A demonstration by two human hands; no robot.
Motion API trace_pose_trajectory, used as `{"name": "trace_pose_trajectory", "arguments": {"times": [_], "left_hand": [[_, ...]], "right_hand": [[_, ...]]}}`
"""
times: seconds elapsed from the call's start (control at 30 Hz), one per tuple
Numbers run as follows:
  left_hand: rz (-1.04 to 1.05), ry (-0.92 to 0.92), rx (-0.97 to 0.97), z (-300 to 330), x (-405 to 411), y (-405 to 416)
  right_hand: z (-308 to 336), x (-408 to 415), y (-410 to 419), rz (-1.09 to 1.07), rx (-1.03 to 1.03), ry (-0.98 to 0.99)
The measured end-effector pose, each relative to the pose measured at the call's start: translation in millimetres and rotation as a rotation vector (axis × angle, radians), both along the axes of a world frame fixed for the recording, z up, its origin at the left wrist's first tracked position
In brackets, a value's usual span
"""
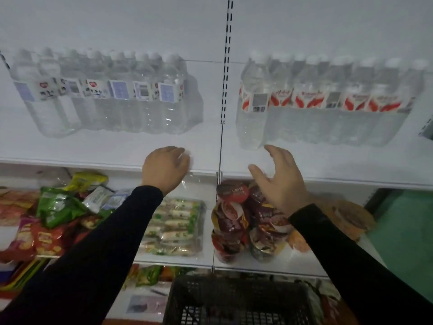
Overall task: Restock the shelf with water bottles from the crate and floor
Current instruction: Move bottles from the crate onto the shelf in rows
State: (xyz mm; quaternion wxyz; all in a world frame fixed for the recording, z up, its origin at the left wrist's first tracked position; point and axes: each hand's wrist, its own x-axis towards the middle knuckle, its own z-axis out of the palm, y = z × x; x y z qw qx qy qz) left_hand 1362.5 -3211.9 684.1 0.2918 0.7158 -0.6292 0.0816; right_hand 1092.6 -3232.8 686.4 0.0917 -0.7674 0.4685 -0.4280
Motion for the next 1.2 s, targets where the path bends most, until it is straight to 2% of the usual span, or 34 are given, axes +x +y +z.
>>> {"name": "trace_pose_trajectory", "arguments": {"times": [0.07,0.13,0.23,0.3,0.53,0.77,0.87,1.07,1.2], "left_hand": [[-0.057,0.06,-0.135,-13.3,-10.5,25.5],[-0.076,0.151,-0.207,-33.4,-22.7,60.2],[-0.097,0.187,-0.146,-77.8,-36.5,109.0],[-0.119,0.182,0.0,-119.8,-41.8,131.5],[-0.196,0.139,0.606,-269.8,-54.1,179.3],[-0.067,0.121,1.203,-396.6,-72.4,188.5],[0.038,0.176,1.317,-453.3,-82.4,186.3],[0.299,0.315,1.384,-533.4,-105.1,186.3],[0.378,0.407,1.179,-544.4,-112.0,196.3]], "right_hand": [[-18.8,-12.8,22.0,0.031,-0.052,0.073],[-44.5,-24.6,41.0,0.064,0.017,0.168],[-91.6,-36.6,69.0,0.144,0.11,0.22],[-127.8,-40.0,85.4,0.17,0.196,0.267],[-253.2,-45.0,123.3,0.271,0.764,0.657],[-382.1,-45.2,140.9,0.337,1.078,0.832],[-434.0,-41.4,141.8,0.378,1.179,0.862],[-522.9,-42.6,146.8,0.375,1.308,0.878],[-545.1,-53.0,150.8,0.376,1.396,0.895]]}}
